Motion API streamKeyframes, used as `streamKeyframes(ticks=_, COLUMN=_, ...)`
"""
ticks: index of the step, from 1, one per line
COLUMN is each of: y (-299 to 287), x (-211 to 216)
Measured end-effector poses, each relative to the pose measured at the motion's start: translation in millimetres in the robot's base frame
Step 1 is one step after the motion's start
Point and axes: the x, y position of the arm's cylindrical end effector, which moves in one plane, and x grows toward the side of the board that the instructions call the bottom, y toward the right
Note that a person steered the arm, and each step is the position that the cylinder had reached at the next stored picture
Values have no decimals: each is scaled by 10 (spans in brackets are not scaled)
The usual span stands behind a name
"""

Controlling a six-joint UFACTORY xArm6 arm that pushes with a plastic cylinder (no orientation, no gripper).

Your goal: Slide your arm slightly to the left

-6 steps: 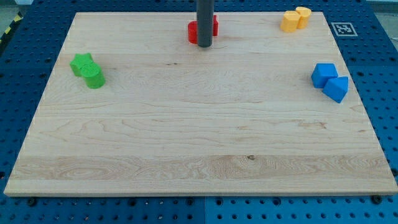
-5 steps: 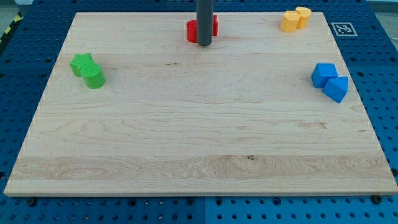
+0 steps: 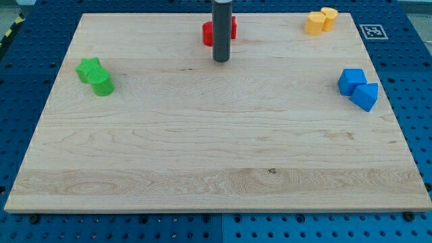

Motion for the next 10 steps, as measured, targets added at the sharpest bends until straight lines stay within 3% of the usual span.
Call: streamKeyframes(ticks=10, y=-56, x=0)
